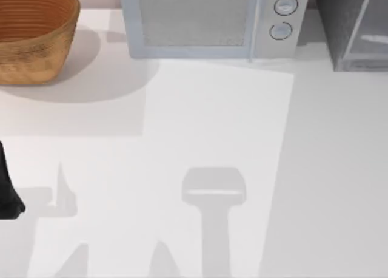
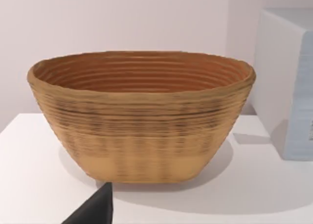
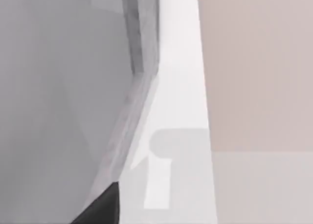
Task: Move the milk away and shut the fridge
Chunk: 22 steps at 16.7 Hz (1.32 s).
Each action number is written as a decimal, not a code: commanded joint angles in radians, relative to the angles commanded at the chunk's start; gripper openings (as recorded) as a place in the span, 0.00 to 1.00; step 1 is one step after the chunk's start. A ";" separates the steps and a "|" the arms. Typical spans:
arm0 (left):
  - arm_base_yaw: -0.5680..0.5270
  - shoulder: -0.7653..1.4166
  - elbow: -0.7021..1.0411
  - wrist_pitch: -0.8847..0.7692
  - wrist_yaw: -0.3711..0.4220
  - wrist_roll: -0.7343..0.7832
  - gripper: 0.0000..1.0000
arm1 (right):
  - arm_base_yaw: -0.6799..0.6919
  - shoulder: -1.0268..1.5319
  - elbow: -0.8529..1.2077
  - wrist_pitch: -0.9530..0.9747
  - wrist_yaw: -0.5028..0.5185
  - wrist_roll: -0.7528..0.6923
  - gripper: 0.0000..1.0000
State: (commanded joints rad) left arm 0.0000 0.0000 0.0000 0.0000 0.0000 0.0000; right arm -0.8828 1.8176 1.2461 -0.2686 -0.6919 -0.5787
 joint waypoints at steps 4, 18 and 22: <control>0.000 0.000 0.000 0.000 0.000 0.000 1.00 | 0.196 -0.037 -0.076 0.073 0.141 0.145 1.00; 0.000 0.000 0.000 0.000 0.000 0.000 1.00 | 0.857 -0.207 -0.264 0.326 0.663 0.569 1.00; 0.000 0.000 0.000 0.000 0.000 0.000 1.00 | 0.844 -0.192 -0.251 0.322 0.666 0.564 1.00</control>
State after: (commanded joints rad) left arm 0.0000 0.0000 0.0000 0.0000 0.0000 0.0000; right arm -0.0389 1.6253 0.9948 0.0537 -0.0258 -0.0149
